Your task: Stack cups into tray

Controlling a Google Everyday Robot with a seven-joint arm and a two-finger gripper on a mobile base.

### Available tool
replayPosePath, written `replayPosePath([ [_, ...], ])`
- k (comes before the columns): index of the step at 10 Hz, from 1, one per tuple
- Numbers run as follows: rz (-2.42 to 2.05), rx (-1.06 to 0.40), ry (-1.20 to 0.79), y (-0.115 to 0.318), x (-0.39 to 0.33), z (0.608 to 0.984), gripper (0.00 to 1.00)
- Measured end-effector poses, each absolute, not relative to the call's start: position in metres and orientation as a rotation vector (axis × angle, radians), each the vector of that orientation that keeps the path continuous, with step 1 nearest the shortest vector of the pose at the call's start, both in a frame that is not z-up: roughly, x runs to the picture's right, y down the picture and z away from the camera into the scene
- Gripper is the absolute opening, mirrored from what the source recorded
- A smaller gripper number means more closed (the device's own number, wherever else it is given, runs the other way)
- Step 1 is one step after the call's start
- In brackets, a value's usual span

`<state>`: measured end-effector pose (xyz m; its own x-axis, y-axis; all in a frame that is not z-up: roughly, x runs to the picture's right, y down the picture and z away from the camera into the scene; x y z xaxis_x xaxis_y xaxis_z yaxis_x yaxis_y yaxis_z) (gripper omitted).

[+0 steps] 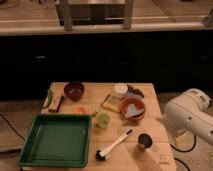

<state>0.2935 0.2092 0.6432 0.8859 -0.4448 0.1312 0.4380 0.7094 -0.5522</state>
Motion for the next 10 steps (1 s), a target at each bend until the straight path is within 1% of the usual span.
replayPosePath([
  [10, -0.688, -0.609, -0.03, 0.235, 0.28, 0.643, 0.8],
])
